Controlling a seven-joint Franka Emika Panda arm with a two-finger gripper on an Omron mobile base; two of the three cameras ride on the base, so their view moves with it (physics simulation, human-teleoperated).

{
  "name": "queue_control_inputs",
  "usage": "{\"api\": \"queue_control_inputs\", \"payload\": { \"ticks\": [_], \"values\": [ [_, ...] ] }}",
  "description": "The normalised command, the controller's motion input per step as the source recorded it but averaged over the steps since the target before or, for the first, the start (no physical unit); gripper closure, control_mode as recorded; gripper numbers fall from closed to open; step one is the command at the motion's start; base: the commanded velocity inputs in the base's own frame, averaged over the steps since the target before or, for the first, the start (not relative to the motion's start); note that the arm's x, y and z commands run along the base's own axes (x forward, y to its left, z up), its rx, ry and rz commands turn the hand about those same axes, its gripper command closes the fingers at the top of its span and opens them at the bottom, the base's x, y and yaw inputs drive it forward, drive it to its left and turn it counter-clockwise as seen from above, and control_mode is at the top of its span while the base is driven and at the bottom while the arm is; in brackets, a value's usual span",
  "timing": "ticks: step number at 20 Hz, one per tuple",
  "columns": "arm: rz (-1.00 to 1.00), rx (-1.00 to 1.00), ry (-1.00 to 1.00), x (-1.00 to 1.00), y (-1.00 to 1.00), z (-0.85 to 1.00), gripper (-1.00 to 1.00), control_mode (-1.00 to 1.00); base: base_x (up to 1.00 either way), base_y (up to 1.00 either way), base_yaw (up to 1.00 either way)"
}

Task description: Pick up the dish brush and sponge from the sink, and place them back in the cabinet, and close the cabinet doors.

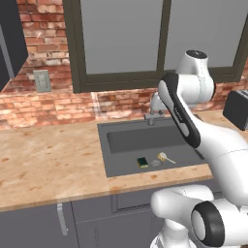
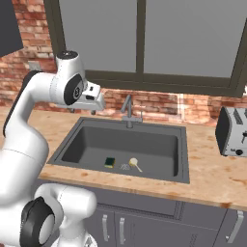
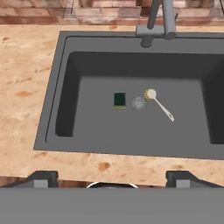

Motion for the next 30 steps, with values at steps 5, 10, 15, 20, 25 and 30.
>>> {"api": "queue_control_inputs", "payload": {
  "ticks": [5, 10, 15, 20, 25, 30],
  "values": [
    [0.01, 0.00, 0.00, 0.04, -0.32, -0.08, -1.00, -1.00, 0.00, 0.00, 0.00],
    [0.02, 0.00, 0.00, 0.07, -0.33, -0.18, -1.00, -1.00, 0.00, 0.00, 0.00],
    [0.01, 0.00, 0.00, 0.15, -0.36, -0.24, -1.00, -1.00, 0.00, 0.00, 0.00],
    [0.00, 0.00, 0.00, 0.19, -0.28, -0.24, -1.00, -1.00, 0.00, 0.00, 0.00],
    [0.00, 0.00, 0.00, 0.23, -0.24, -0.29, -1.00, -1.00, 0.00, 0.00, 0.00],
    [0.00, 0.00, 0.00, 0.23, -0.22, -0.32, -1.00, -1.00, 0.00, 0.00, 0.00]
  ]
}}
